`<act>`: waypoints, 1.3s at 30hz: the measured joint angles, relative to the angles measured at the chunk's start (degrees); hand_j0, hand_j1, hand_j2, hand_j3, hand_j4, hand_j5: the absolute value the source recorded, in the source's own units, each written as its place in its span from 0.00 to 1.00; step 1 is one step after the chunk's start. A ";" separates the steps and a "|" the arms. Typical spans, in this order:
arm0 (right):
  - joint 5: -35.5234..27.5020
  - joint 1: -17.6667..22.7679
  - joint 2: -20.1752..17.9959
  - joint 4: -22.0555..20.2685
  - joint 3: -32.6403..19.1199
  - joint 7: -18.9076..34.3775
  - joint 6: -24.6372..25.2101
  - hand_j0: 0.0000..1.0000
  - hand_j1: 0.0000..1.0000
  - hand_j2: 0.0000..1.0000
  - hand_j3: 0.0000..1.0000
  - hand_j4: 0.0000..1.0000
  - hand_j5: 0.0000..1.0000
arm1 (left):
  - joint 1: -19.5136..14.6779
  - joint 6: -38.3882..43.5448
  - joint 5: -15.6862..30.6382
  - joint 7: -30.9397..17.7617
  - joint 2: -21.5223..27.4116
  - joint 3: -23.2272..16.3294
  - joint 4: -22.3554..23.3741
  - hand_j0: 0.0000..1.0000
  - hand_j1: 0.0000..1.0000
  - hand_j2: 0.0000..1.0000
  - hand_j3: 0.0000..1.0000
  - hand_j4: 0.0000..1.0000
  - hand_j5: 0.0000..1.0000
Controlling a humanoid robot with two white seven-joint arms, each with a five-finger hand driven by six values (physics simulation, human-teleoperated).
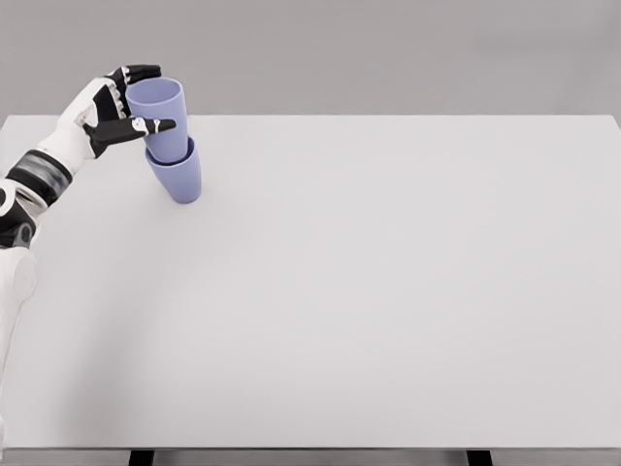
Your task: Place the right cup on the left cup with left arm
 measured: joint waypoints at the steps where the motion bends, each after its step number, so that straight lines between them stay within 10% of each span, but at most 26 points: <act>1: 0.00 0.00 0.00 0.00 0.00 0.00 0.00 1.00 1.00 1.00 1.00 1.00 1.00 | 0.00 -0.02 0.00 0.00 -0.03 0.00 0.13 0.71 0.71 0.71 0.71 0.71 0.71; 8: 0.00 0.00 0.00 0.00 0.00 0.00 0.00 1.00 1.00 1.00 1.00 1.00 1.00 | 0.09 -0.06 -0.01 0.00 -0.36 0.00 0.52 0.72 0.72 0.72 0.72 0.72 0.72; 16: 0.00 0.00 0.00 0.00 0.00 0.00 0.00 1.00 1.00 1.00 1.00 1.00 1.00 | 0.44 -0.06 -0.06 -0.05 -0.40 -0.06 0.32 1.00 1.00 1.00 1.00 1.00 1.00; 39: 0.00 0.00 0.00 0.00 0.00 0.00 0.00 1.00 1.00 1.00 1.00 1.00 1.00 | 1.67 0.07 -0.16 -0.08 0.00 0.02 -2.78 1.00 1.00 1.00 1.00 1.00 1.00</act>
